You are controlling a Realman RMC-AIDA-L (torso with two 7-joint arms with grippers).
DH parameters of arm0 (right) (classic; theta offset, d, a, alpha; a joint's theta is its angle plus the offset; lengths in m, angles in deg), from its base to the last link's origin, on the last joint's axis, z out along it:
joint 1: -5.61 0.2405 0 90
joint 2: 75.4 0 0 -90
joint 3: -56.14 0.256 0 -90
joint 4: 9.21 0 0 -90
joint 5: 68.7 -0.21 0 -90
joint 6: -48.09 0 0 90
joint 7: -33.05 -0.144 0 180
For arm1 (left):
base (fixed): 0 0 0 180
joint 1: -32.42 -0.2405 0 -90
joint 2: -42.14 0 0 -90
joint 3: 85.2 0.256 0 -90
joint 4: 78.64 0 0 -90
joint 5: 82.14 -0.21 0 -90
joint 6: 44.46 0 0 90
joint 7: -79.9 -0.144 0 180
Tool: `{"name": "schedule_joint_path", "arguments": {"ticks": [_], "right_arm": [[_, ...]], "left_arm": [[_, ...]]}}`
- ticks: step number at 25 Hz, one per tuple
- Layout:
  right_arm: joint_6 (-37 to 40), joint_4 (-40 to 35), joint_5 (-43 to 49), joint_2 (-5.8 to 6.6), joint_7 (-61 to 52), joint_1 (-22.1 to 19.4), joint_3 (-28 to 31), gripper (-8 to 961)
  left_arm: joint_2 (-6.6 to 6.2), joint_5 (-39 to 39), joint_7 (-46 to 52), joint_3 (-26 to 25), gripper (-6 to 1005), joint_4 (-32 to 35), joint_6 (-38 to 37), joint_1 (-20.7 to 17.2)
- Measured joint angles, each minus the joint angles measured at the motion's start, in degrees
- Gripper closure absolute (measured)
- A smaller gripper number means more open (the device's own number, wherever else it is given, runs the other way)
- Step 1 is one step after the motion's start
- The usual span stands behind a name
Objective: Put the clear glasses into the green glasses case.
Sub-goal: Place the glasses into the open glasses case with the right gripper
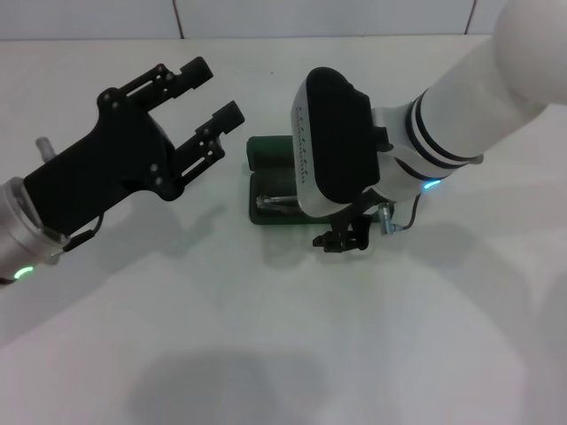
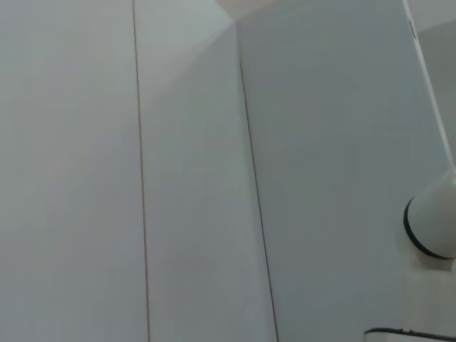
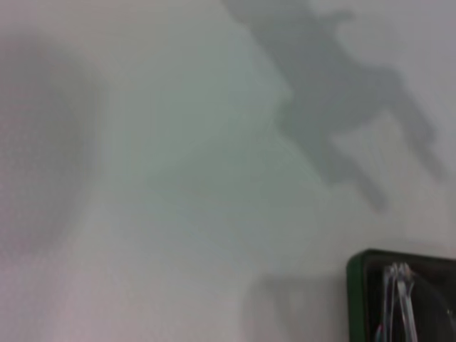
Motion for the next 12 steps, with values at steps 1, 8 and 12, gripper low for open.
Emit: {"name": "schedule_joint_path", "arguments": {"ticks": [1,8,12], "right_arm": [[-0.26,0.35,0.02,0.0,0.0,0.01,0.0,545],[-1.34,1.28,0.54,0.0,-0.08,-0.22,0.61,544],[-1.34,0.81,0.79,0.0,-0.08,-0.44,1.0,544]], "left_arm": [[0.04,0.0,0.02,0.0,429,0.0,0.06,0.07],[0.49,0.0,-0.12,0.0,429,0.0,0.13,0.28],[0.56,0.0,-0.17,0.0,429,0.0,0.13,0.28]]}}
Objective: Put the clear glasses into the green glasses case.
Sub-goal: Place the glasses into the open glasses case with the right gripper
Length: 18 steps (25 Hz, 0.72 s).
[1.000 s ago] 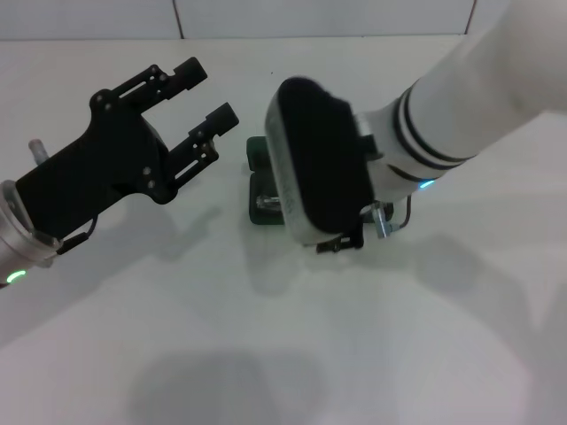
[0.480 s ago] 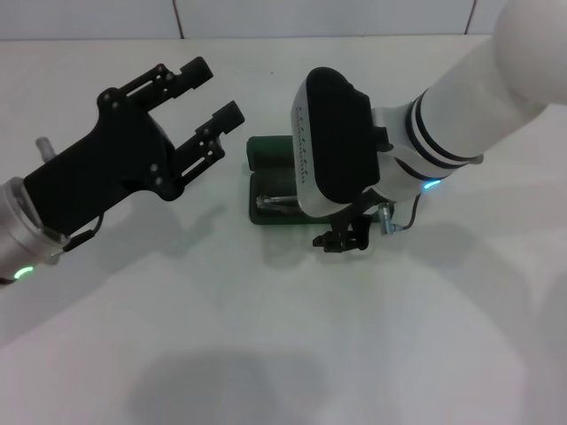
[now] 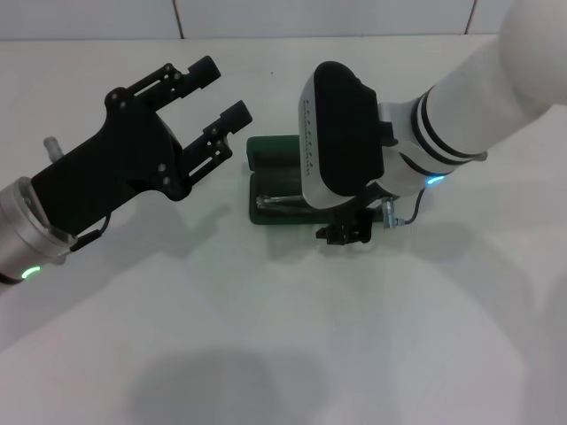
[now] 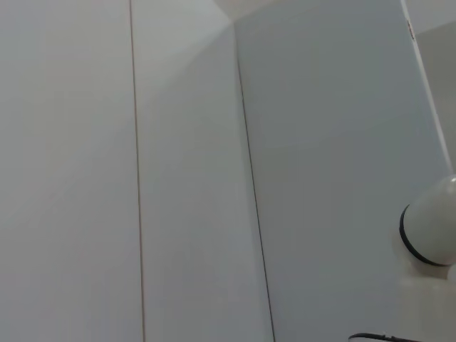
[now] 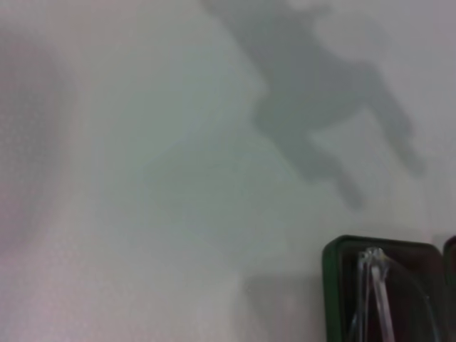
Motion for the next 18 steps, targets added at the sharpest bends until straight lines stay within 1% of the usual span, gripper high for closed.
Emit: {"name": "schedule_joint_path", "arguments": {"ticks": [6,10,12,14,18], "right_arm": [[-0.08,0.77,0.66,0.0,-0.1,-0.27,1.81,544],[0.92,-1.66,0.35,0.01,0.19,-1.63,1.97,544],[1.76,-4.08,0.06,0.13,0.72,-3.37,2.27,544],[2.97,-7.55,-0.94,0.23,2.48,-6.08,3.68,544],[9.65,-14.43,-7.49,0.15,10.19,-11.81,10.41,544]], "left_arm": [[0.07,0.0,0.01,0.0,428,0.01,0.05,0.47],[0.09,0.6,0.23,0.0,428,0.01,0.08,0.4],[0.21,1.66,0.25,0.0,428,0.0,0.12,0.12],[0.43,2.6,0.15,0.0,428,0.03,0.26,-0.23],[0.7,5.43,-0.03,0.0,427,0.45,0.82,-1.62]]}}
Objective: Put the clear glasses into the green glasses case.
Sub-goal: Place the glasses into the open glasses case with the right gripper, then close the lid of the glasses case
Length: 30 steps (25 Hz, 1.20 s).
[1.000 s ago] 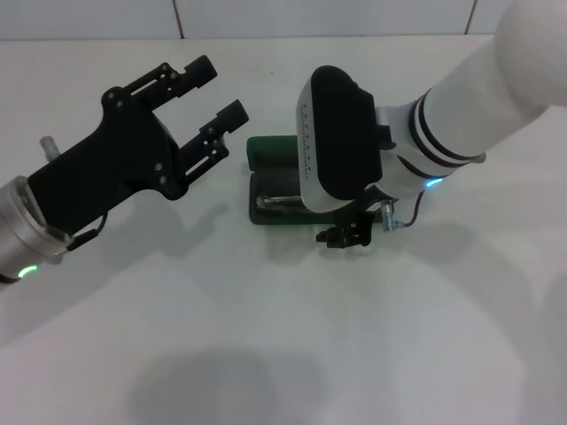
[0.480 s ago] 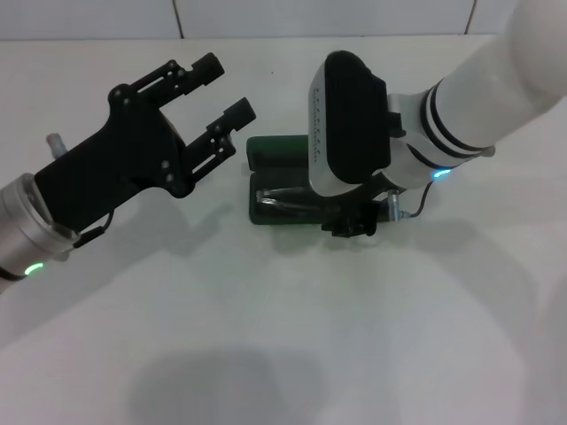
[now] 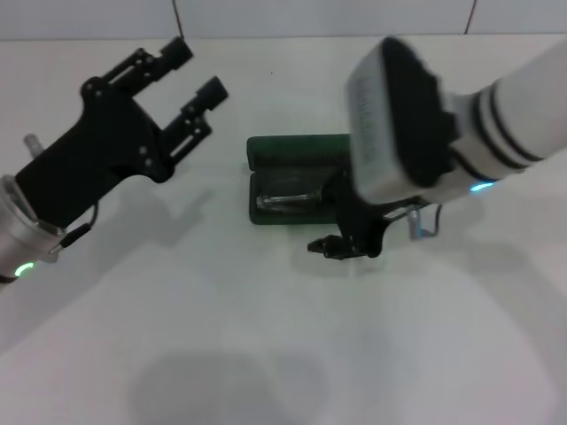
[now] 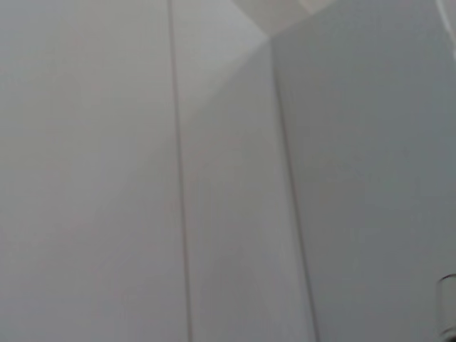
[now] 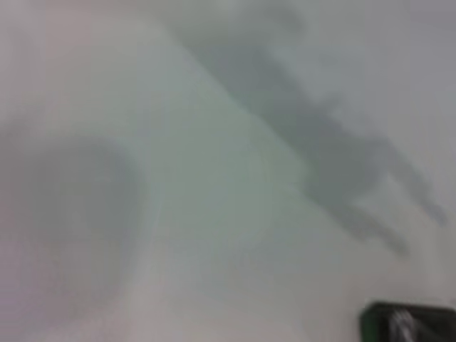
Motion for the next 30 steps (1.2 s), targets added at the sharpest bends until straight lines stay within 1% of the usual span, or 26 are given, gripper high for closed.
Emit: {"name": "schedule_joint_path", "arguments": {"ticks": [2,7,8,9,10,13,15,17,19,21,22,23,25,27,29,30], "right_arm": [[1.5,-1.03,-1.86,-0.01,1.67,-1.88,3.01,544],[1.26,-1.29,-3.09,-0.12,4.03,-6.64,10.15,544],[0.92,-0.98,-4.66,-0.13,5.31,-8.36,13.18,544],[0.92,-0.98,-4.66,-0.13,5.31,-8.36,13.18,544],[0.29,-0.62,-6.17,-0.14,6.22,-9.33,14.67,544],[-3.94,1.25,-12.64,-0.15,10.68,-12.04,18.1,544],[-7.09,2.59,-18.91,-0.14,15.39,-13.88,19.65,544],[-9.35,3.71,-26.49,-0.12,21.31,-16.01,20.69,545],[-11.13,6.07,-34.92,-0.13,27.98,-17.55,21.07,544],[-12.43,10.47,-45.22,-0.17,36.34,-18.41,21.14,542],[-12.21,14.71,-53.41,-0.17,43.38,-18.54,21.1,541],[-11.5,18.39,-59.59,-0.14,48.66,-18.47,21.08,541],[-5.88,28.79,-73.09,-0.04,61.55,-16.89,21.05,539],[0.41,37.48,-81.63,0.09,69.47,-14.77,21.11,535],[4.83,44.49,-86.76,0.19,74.43,-13.11,21.19,528],[5.62,46.69,-88.34,0.18,76.55,-12.59,21.21,525]], "left_arm": [[0.01,2.15,0.04,-0.01,427,0.23,0.05,-1.03],[0.15,10.03,-0.02,-0.08,427,2.9,0.56,-4.34],[0.16,11.12,-0.13,-0.09,427,3.49,1.0,-4.69],[0.16,11.7,-0.18,-0.09,426,3.92,1.37,-4.89],[0.17,12.32,-0.2,-0.09,426,4.52,2.07,-5.1],[0.23,13.37,-0.63,-0.09,426,5.7,3.95,-5.35],[0.32,13.28,-1.76,-0.08,426,6.74,4.35,-5.38],[0.37,12.77,-4.59,-0.09,426,8.3,4.42,-5.41],[0.57,12.76,-10.27,-0.08,425,11.23,4.95,-5.86],[0.66,13.04,-14.88,-0.08,424,13.68,5.52,-6.25],[0.69,13.12,-16.67,-0.08,423,14.87,5.75,-6.36],[0.69,13.12,-16.67,-0.08,422,14.87,5.75,-6.36],[0.83,13.66,-20.72,-0.09,420,17.61,6.44,-6.33],[0.85,15.21,-21.11,-0.09,418,18.68,7.65,-6.19],[0.88,18.8,-21.23,-0.09,416,20.48,10.5,-6.1],[0.91,20.63,-21.33,-0.09,415,21.47,12.31,-6.05]]}}
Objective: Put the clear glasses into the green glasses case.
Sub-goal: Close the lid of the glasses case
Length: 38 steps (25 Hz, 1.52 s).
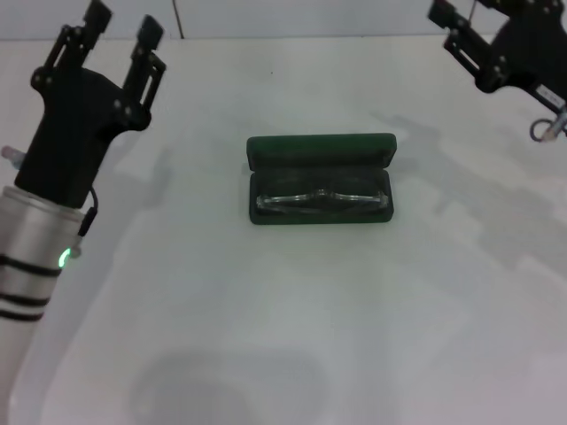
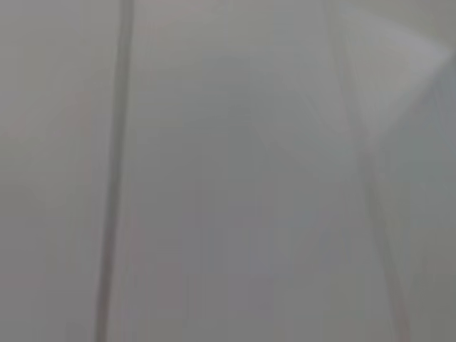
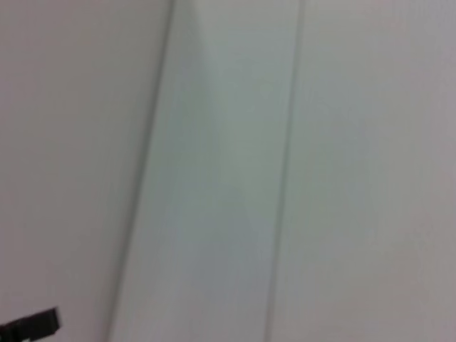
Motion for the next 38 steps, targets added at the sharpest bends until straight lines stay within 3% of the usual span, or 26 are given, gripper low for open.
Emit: {"name": "schedule_joint_path", "arguments": {"ticks": [7,13,17,20,23,24,28,33,38], "right_arm": [[1.44,5.31,-2.65,-0.33,6.72,-0.25,-0.2,502],[3.64,6.86,-3.06,0.81,0.55,-2.35,0.28,483],[11.46,8.24,-2.73,2.22,-3.38,-3.27,1.97,291],[17.26,8.63,-0.95,3.25,-4.91,-3.02,1.82,172],[22.52,8.17,4.15,5.09,-8.24,-2.83,1.98,66],[24.19,8.16,6.33,5.8,-9.53,-2.37,2.12,67],[27.32,8.09,12.5,6.8,-13.27,-0.28,2.18,70],[31.57,7.96,18.94,7.02,-15.25,1.67,2.14,70],[33.18,7.97,24.05,7.08,-15.97,4.23,2.14,70]], "left_arm": [[-0.09,3.11,5.24,0.01,409,2.81,6.2,0.9],[-0.81,-4.58,19.88,0.06,403,-3.92,8.8,4.73],[-1.01,-13.72,38.96,0.09,399,-14.6,15.75,11.02],[-1.0,-18.24,43.85,0.1,396,-17.31,20.36,14.08],[-1.07,-20.61,45.59,0.1,312,-17.99,22.57,16.06],[-1.14,-26.16,49.23,0.1,284,-18.47,28.63,20.02],[-0.97,-32.74,52.08,0.09,172,-18.46,35.78,24.05],[-0.71,-36.03,49.18,0.1,100,-16.26,41.05,26.53],[-0.71,-38.97,48.09,0.1,100,-15.75,41.58,27.28]]}}
